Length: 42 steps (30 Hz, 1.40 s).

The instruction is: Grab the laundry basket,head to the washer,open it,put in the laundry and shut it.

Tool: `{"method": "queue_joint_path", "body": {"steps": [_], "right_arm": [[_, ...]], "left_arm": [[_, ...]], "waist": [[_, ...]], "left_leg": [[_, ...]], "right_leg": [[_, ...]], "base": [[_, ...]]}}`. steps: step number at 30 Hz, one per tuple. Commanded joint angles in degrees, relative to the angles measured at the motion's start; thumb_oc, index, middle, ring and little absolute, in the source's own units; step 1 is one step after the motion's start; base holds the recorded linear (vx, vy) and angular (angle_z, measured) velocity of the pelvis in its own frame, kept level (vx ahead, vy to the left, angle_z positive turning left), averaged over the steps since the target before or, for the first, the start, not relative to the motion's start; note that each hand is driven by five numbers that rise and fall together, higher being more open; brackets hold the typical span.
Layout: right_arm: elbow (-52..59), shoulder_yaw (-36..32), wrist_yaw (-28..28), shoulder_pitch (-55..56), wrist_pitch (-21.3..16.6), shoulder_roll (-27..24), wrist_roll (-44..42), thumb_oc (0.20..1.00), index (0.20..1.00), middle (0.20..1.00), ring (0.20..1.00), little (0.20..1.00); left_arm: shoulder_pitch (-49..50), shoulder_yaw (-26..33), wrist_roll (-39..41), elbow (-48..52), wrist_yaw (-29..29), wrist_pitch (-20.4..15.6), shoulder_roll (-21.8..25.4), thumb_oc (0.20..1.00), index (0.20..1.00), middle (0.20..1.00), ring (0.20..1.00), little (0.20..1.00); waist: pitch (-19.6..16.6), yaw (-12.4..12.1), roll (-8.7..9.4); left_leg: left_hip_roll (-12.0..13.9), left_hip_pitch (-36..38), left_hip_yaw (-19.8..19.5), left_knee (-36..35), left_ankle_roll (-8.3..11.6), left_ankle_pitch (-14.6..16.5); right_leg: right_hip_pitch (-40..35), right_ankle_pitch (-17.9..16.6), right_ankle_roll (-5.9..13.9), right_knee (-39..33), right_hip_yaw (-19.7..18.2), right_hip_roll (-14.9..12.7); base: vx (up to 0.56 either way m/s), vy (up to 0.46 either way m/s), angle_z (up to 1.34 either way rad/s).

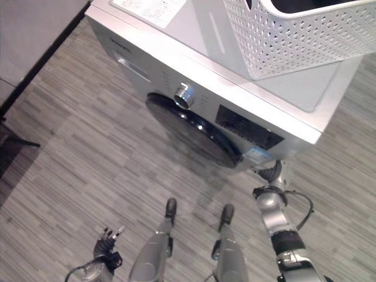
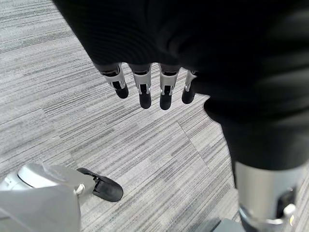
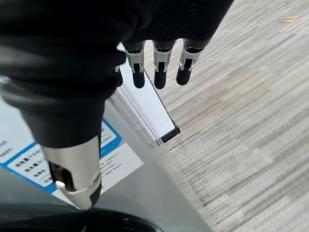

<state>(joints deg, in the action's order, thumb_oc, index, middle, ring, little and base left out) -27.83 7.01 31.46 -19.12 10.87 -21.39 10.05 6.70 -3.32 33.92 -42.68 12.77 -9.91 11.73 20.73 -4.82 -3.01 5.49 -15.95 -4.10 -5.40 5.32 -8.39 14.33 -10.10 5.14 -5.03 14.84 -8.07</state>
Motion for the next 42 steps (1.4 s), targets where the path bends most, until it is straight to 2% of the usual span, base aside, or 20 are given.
{"method": "queue_joint_path", "body": {"steps": [1,5,6,10,19,25,32,39,42], "right_arm": [[1.06,7.47,-1.94,-6.81,-5.65,2.26,-0.38,1.0,1.0,1.0,1.0,1.0],[4.79,8.67,-3.45,-2.14,-5.75,4.02,-2.03,1.0,1.0,1.0,1.0,1.0],[6.67,9.35,-5.13,2.09,-5.79,4.31,-2.17,1.0,1.0,1.0,1.0,1.0],[8.43,10.7,-8.69,9.15,-6.26,3.85,-2.85,1.0,1.0,1.0,1.0,1.0],[7.87,12.37,-11.32,12.33,-6.46,3.49,-2.72,1.0,1.0,1.0,1.0,1.0],[6.51,11.98,-8.91,8.44,-5.83,2.77,-0.25,1.0,1.0,1.0,1.0,1.0],[9.65,7.43,-4.45,6.19,-4.45,1.11,4.67,1.0,1.0,1.0,1.0,1.0],[5.73,8.09,-1.85,-0.14,-5.03,2.47,3.45,1.0,1.0,1.0,1.0,1.0],[1.27,8.63,0.92,-5.59,-5.89,4.73,-0.35,1.0,1.0,1.0,1.0,1.0]], "left_arm": [[-1.45,-1.16,2.73,-0.9,1.48,-2.08,3.14,1.0,1.0,1.0,1.0,1.0],[-2.37,-0.99,3.0,-2.39,2.32,-1.33,2.79,1.0,1.0,1.0,1.0,1.0],[-2.59,-0.78,2.6,-3.35,2.4,-0.76,2.7,1.0,1.0,1.0,1.0,1.0],[-2.53,-0.78,2.33,-2.78,2.46,-0.44,3.1,1.0,1.0,1.0,1.0,1.0],[-2.47,-0.54,3.49,-2.24,2.11,-0.36,3.32,1.0,1.0,1.0,1.0,1.0],[-2.38,-0.2,4.47,-1.89,2.46,-0.77,2.98,1.0,1.0,1.0,1.0,1.0],[-0.57,0.62,4.32,-0.86,2.41,-1.04,2.95,1.0,1.0,1.0,1.0,1.0],[-0.77,0.14,5.24,0.5,2.19,-2.18,3.06,1.0,1.0,1.0,1.0,1.0],[-0.68,-1.31,6.32,1.95,2.35,-2.93,3.07,1.0,1.0,1.0,1.0,1.0]], "waist": [[-0.29,-2.73,3.29],[-0.35,-2.03,4.58],[-0.64,-1.69,5.81],[-1.01,-1.18,7.76],[-1.68,-1.12,9.8],[-1.19,-1.77,9.62],[-0.92,-1.8,8.4],[-0.49,-3.02,7.37],[0.02,-4.5,6.01]], "left_leg": [[1.29,-0.51,-0.25,0.4,-0.53,4.73],[1.65,0.08,0.15,0.4,-0.61,4.98],[2.05,0.83,0.45,0.4,-0.74,5.36],[2.87,2.52,0.8,0.4,-0.95,5.92],[3.79,4.07,0.85,0.42,-0.73,6.36],[3.7,3.18,0.52,0.63,-0.66,6.19],[2.62,0.73,-0.43,0.79,-0.94,5.93],[1.54,-1.79,-1.2,1.43,-1.16,5.66],[0.48,-3.63,-2.37,1.87,-1.2,5.53]], "right_leg": [[-2.88,4.67,4.33,0.03,-1.06,-8.52],[-3.18,4.72,4.31,0.03,-1.17,-8.15],[-3.59,4.83,4.37,0.03,-1.22,-7.89],[-4.63,5.09,4.45,0.03,-1.28,-7.43],[-6.15,5.74,4.41,0.03,-1.04,-6.73],[-5.73,5.64,4.29,0.03,-0.96,-6.7],[-4.19,5.04,4.43,0.03,-1.06,-7.42],[-2.9,4.4,4.65,0.03,-0.38,-8.41],[-2.35,4.1,4.73,0.03,0.31,-9.12]], "base": [[0.0,0.0,0.0],[0.01,-0.005,0.0],[0.05,-0.023,0.01],[0.04,-0.028,-0.03],[0.0,-0.002,0.0],[0.0,0.0,0.0],[0.0,0.015,0.04],[-0.01,0.02,0.07],[0.02,0.041,0.18]]}}
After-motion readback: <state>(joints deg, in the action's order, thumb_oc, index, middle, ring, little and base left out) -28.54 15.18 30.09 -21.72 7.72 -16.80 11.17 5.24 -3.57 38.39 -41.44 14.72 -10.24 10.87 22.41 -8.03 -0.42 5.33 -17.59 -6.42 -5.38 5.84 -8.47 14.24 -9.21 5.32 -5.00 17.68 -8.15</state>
